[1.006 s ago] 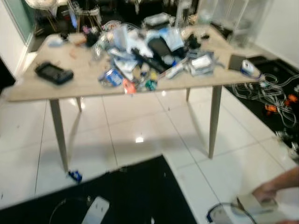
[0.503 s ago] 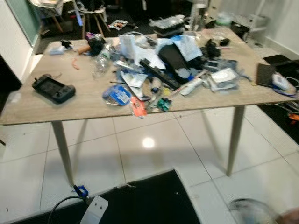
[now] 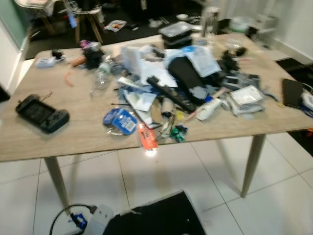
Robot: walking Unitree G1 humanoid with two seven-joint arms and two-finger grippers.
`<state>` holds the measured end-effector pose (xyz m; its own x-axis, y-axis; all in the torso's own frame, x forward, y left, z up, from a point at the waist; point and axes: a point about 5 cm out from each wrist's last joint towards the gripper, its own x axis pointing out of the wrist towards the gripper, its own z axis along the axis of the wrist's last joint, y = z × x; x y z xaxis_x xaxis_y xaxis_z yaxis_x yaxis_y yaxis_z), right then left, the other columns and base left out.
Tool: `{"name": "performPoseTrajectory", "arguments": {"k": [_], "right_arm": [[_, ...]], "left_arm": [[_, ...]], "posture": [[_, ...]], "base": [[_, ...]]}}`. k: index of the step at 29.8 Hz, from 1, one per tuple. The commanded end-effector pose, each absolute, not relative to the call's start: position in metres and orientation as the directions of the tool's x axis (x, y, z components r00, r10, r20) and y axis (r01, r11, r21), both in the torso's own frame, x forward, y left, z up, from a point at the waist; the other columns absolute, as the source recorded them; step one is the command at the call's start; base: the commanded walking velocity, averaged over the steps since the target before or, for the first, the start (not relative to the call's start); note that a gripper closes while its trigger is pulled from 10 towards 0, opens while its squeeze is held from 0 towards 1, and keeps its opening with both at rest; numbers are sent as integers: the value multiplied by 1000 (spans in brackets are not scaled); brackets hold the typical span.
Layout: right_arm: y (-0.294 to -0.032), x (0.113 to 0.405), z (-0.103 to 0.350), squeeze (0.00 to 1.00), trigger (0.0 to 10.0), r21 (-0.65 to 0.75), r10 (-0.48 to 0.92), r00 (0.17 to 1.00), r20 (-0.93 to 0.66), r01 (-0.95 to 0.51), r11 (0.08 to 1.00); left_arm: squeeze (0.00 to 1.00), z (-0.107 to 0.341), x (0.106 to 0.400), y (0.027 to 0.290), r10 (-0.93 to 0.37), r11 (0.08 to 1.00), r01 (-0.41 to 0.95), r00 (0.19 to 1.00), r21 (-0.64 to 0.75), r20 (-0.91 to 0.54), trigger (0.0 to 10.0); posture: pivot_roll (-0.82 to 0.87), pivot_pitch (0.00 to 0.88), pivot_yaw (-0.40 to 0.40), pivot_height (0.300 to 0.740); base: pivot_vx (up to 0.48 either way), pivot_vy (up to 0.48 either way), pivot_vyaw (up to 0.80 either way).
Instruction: Picking trash to rubbish bin
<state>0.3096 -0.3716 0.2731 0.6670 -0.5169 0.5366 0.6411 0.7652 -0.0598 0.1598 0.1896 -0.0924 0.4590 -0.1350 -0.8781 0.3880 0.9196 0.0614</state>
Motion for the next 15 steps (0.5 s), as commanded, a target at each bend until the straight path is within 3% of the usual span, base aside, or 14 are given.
{"name": "performPoseTrajectory", "arguments": {"k": [1, 2, 3, 6, 8, 9, 15], "right_arm": [[-347, 319, 286, 0, 10000, -60, -366, 728, 580, 486, 872], [-325, 328, 291, 0, 10000, -75, -250, 770, 587, 359, 930], [-325, 328, 291, 0, 10000, -75, -250, 770, 587, 359, 930], [-278, 344, 289, 0, 10000, -98, -13, 829, 559, 82, 992], [-268, 347, 286, 0, 10000, -104, 32, 837, 546, 30, 994], [-239, 353, 278, 0, 10000, -106, 154, 843, 515, -115, 988], [-212, 368, 260, 0, 10000, -95, 216, 882, 420, -194, 976]], "left_arm": [[0, -98, 145, 192, -122, 925, 377, 414, 47, -902, 10000], [0, -98, 145, 192, -122, 925, 377, 413, 48, -903, 10000], [0, -98, 145, 192, -122, 925, 377, 413, 48, -903, 10000], [0, -99, 145, 191, -121, 926, 374, 413, 46, -903, 10000], [0, -99, 145, 191, -121, 927, 372, 412, 46, -903, 10000], [0, -99, 145, 191, -120, 928, 371, 412, 46, -903, 10000], [0, -99, 144, 190, -130, 926, 376, 404, 35, -906, 10000]], "posture": [[-17, 103, 90, 740], [-19, 104, 88, 740], [-19, 104, 88, 740], [-17, 103, 87, 740], [-17, 103, 87, 740], [-17, 103, 87, 740], [-17, 103, 87, 740]], "base": [[0, 0, 0], [0, 0, 0], [0, 0, 0], [0, 0, 0], [0, 0, 0], [0, 0, 0], [0, 0, 0]]}}
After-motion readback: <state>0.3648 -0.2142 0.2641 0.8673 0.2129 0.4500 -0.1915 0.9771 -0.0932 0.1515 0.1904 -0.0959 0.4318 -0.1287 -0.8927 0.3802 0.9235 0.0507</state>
